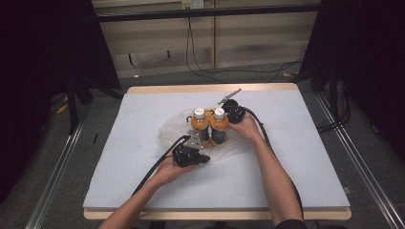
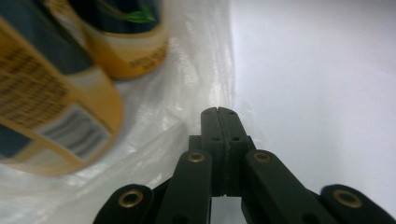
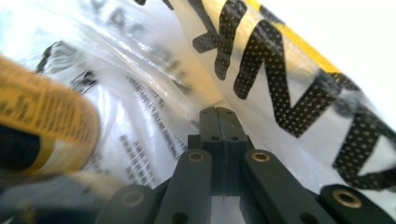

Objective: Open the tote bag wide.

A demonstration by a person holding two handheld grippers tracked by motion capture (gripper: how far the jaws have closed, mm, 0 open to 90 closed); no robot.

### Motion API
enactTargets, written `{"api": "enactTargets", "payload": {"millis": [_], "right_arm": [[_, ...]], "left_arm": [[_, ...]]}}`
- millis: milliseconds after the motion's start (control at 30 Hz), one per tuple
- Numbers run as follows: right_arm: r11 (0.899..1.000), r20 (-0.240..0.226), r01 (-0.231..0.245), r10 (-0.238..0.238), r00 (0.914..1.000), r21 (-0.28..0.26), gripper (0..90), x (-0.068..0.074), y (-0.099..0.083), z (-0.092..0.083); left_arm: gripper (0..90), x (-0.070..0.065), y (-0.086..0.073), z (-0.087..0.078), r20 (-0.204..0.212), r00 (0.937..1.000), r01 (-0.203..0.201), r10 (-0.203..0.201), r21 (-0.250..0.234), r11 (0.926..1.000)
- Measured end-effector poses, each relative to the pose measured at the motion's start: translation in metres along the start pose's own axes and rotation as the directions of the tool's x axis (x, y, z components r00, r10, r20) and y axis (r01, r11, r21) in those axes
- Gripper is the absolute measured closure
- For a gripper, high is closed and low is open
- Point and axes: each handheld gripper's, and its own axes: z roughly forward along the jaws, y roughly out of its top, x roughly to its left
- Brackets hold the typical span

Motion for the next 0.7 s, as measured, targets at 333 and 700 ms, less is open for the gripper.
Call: {"api": "enactTargets", "payload": {"millis": [333, 700], "right_arm": [[1.000, 0.095, -0.002, -0.001, 0.9955, 0.031, 90.0, -0.002, 0.016, 0.009], [0.998, 0.127, -0.048, 0.044, 0.9909, 0.030, 90.0, -0.010, 0.028, 0.017]], "left_arm": [[90.0, -0.002, -0.003, -0.003, 0.030, 0.9994, -0.016, 0.016, 0.009, 0.9998], [90.0, -0.011, -0.008, -0.006, 0.044, 0.9989, -0.012, 0.013, -0.010, 0.9999]]}}
